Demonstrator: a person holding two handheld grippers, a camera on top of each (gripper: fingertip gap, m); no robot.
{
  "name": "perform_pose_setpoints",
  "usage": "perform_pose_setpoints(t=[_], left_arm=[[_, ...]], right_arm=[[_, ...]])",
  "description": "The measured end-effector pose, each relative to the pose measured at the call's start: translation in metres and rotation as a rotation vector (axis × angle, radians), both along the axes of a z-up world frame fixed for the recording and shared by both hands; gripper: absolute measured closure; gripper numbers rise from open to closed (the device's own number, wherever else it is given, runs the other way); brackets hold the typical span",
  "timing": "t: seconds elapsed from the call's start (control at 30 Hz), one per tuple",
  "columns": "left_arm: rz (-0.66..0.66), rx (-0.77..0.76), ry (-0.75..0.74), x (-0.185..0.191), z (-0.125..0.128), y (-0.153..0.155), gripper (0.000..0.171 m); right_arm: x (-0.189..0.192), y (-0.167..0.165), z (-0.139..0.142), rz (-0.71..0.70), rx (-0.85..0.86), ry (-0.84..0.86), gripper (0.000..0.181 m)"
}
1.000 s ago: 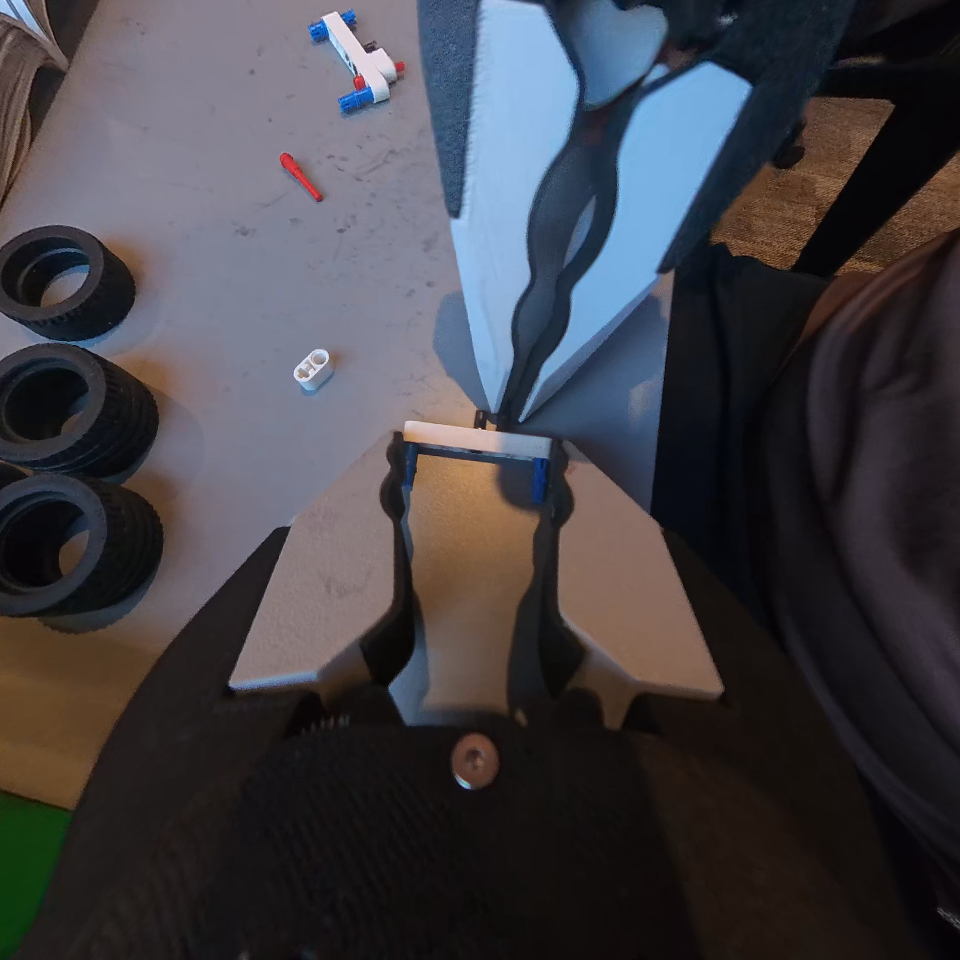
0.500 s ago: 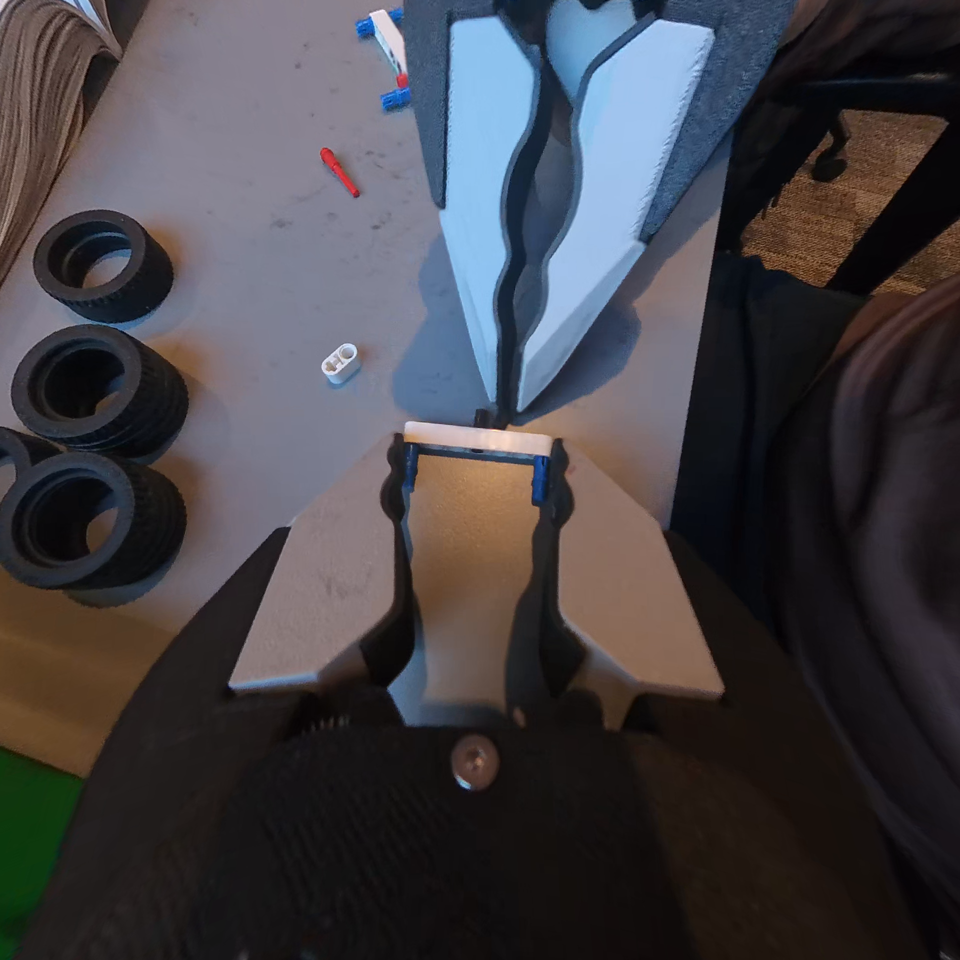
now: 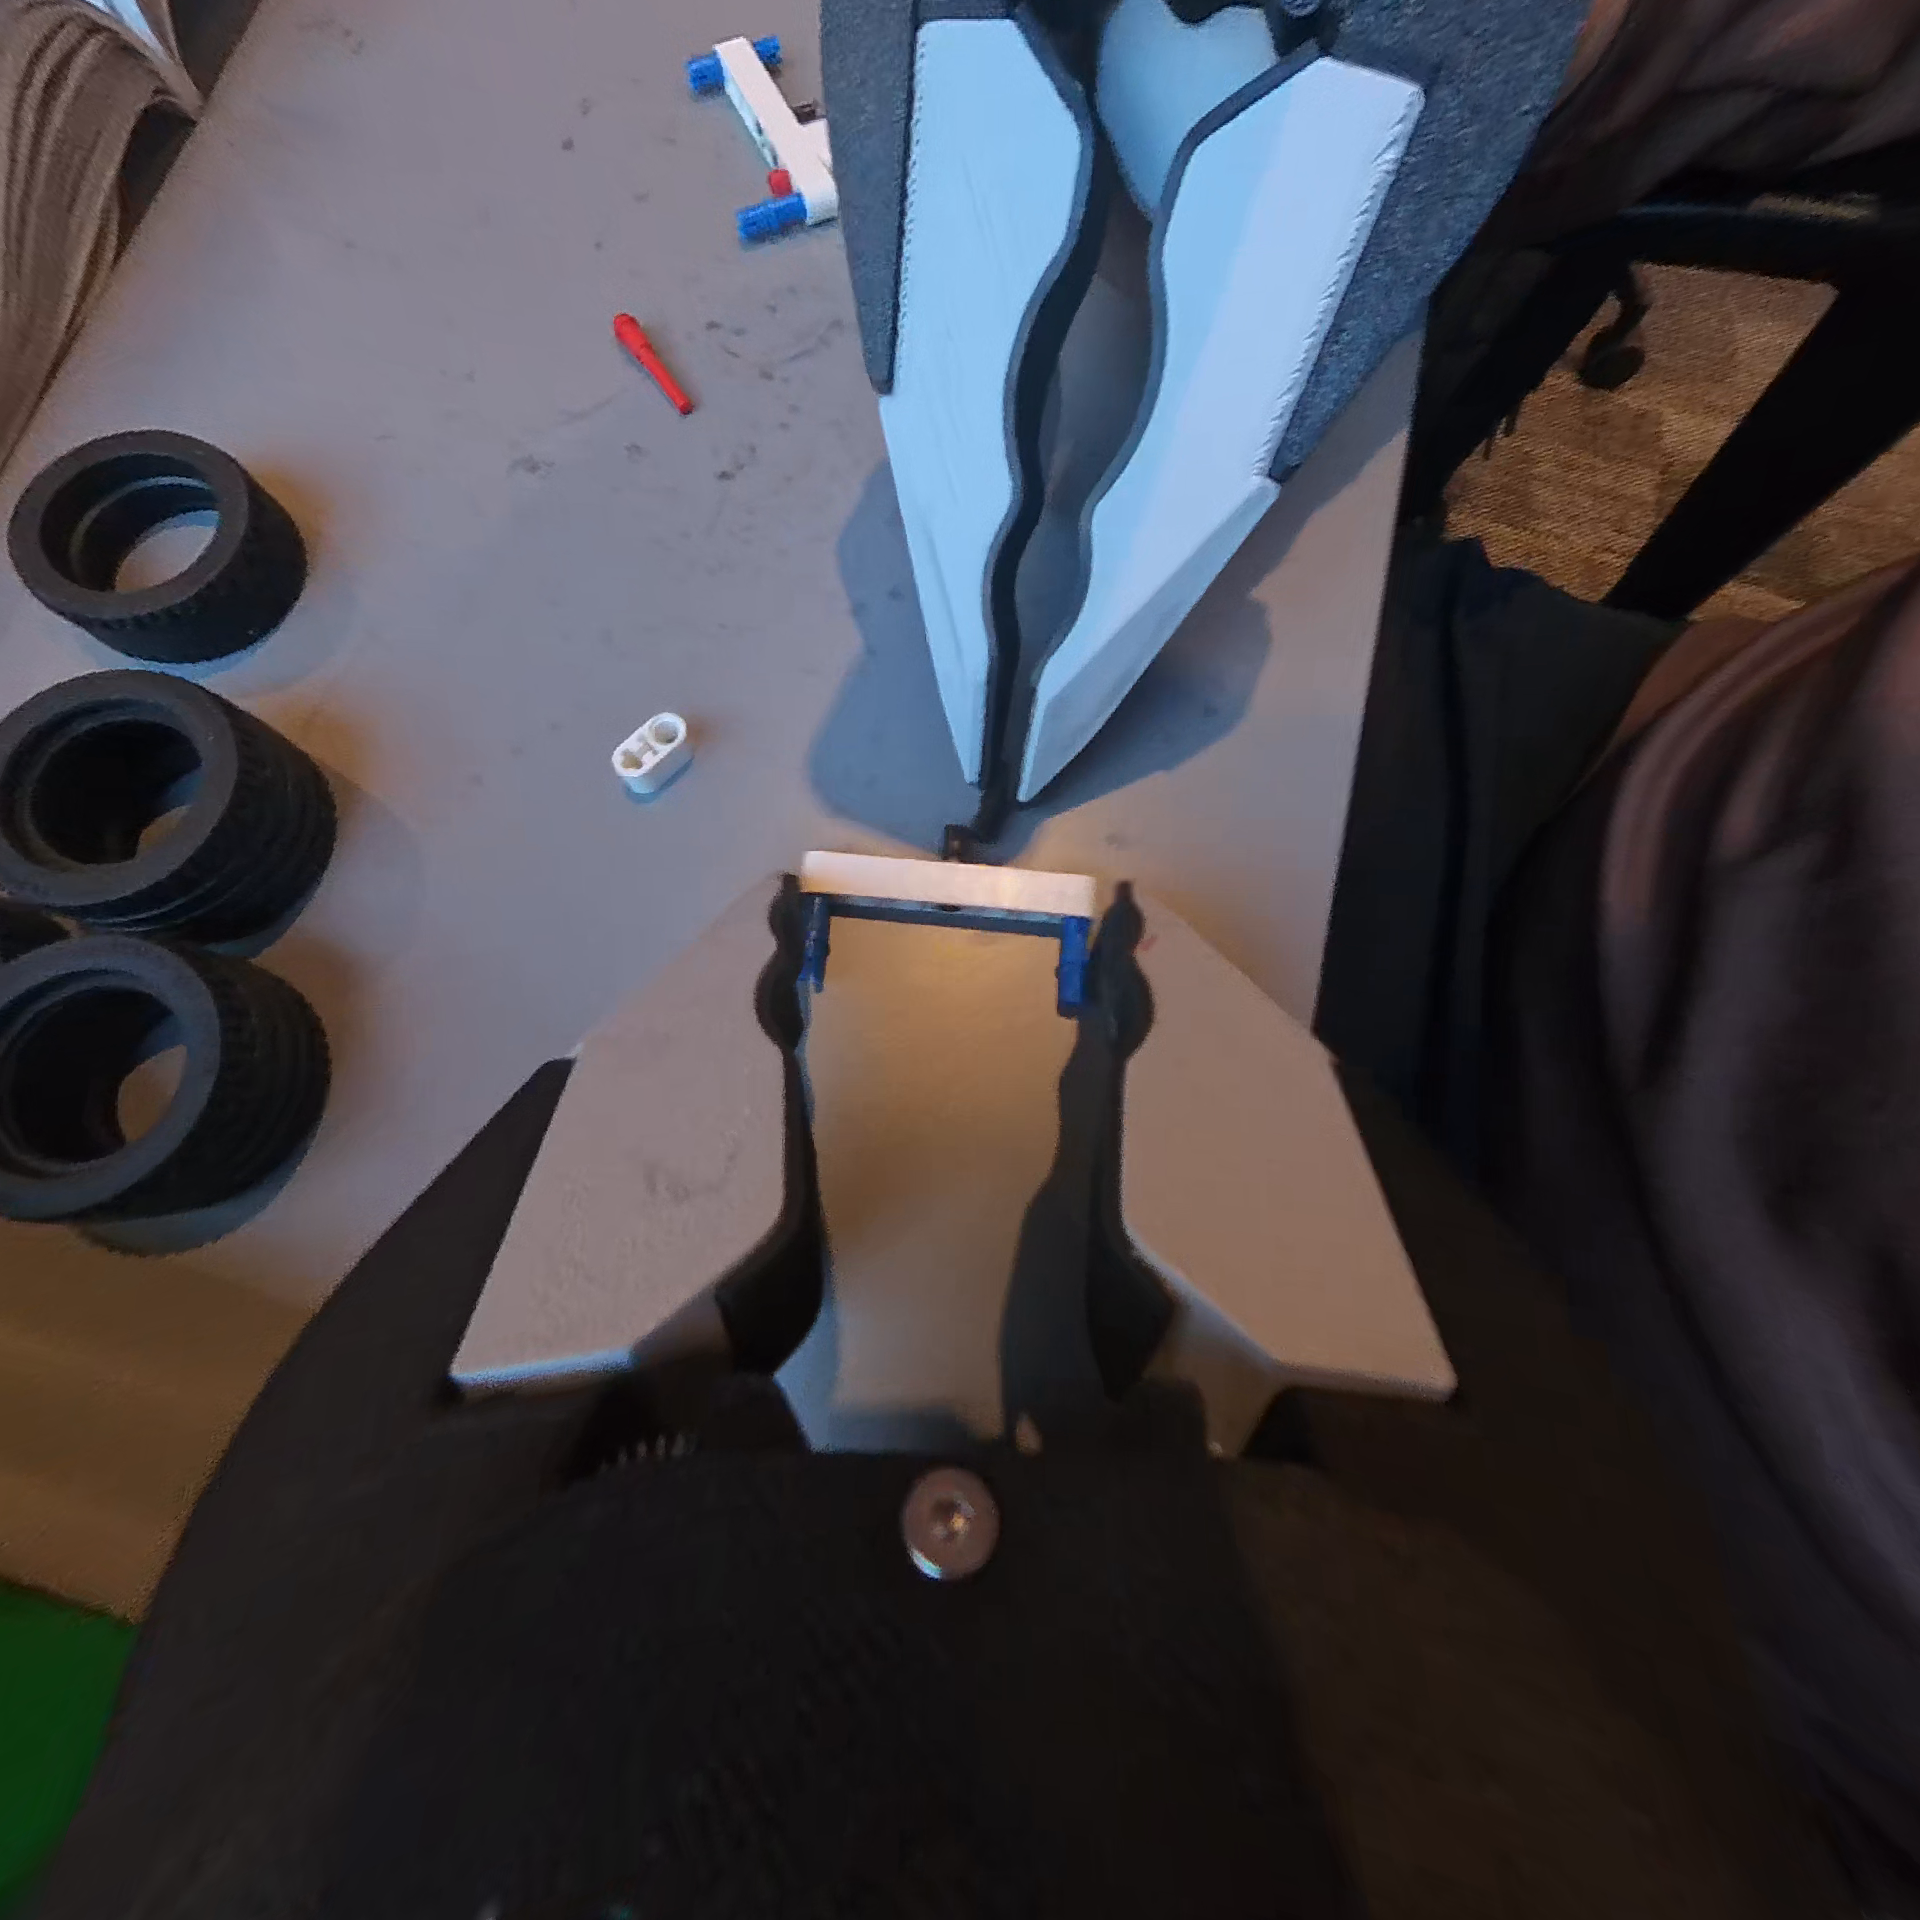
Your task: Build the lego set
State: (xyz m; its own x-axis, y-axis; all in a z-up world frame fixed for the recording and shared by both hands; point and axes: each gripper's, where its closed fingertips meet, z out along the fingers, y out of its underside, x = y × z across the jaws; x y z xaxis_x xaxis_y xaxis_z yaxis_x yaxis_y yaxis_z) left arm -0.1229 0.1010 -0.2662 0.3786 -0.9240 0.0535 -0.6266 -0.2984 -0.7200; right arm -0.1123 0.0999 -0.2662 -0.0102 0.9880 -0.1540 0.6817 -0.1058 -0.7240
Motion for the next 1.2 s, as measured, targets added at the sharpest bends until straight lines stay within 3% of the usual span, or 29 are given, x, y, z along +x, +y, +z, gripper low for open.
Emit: perform_pose_setpoints(t=[0.27,0.33,0.4,0.5,0.6,0.7,0.93,1.2], left_arm=[[0.008,-0.027,-0.010,-0.002,0.002,0.000,0.099],[-0.002,-0.023,-0.019,-0.002,0.004,-0.001,0.100],[-0.024,-0.038,-0.021,-0.001,0.003,-0.004,0.112],[-0.037,-0.042,-0.018,0.001,0.002,-0.006,0.111],[-0.021,-0.061,-0.050,0.005,0.006,-0.005,0.093],[-0.030,-0.084,-0.100,0.007,0.011,-0.006,0.096],[-0.072,-0.058,-0.038,0.007,0.003,-0.012,0.099],[-0.114,-0.033,-0.075,0.011,0.011,-0.019,0.088]], right_arm=[[0.006,-0.001,0.001,0.023,0.036,0.006,0.177],[0.007,0.000,0.002,0.017,0.036,0.013,0.178],[0.007,0.002,0.002,0.010,0.027,0.016,0.178],[0.007,0.001,0.004,0.017,0.024,0.028,0.178],[0.007,-0.002,0.005,0.032,0.037,0.035,0.177],[0.007,-0.001,0.003,0.030,0.022,0.027,0.177],[-0.004,-0.009,0.021,0.049,0.006,0.139,0.178],[-0.010,-0.010,0.007,0.052,0.049,0.051,0.177]])
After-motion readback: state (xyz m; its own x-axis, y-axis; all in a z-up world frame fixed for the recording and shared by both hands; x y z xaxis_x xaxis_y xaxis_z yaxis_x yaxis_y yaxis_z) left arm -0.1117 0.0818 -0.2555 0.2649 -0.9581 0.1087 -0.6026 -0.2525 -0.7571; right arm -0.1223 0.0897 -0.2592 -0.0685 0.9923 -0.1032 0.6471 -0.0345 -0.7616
